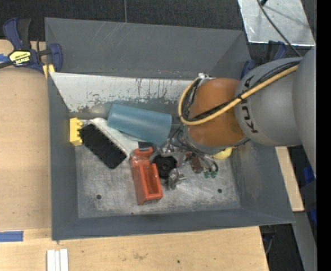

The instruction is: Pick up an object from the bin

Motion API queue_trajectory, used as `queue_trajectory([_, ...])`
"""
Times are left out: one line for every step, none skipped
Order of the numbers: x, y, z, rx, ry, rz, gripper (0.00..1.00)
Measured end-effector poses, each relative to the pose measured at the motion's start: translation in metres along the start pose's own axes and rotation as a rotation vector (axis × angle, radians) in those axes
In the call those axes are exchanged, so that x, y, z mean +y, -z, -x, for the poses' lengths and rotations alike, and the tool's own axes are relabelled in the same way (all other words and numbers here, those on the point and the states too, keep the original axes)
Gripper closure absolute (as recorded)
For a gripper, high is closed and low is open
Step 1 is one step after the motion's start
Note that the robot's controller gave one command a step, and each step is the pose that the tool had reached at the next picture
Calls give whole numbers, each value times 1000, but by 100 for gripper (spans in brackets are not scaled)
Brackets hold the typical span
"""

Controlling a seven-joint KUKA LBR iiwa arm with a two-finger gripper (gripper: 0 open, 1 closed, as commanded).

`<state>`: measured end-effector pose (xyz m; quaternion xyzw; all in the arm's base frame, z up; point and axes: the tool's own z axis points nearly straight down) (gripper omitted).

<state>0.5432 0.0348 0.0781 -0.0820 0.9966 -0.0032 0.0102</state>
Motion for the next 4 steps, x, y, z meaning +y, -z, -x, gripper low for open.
queue_trajectory([0,0,0,0,0,0,100])
queue_trajectory([5,40,-7,24,-21,4,100])
queue_trajectory([13,85,4,18,116,7,100])
queue_trajectory([-21,190,-34,16,127,9,100])
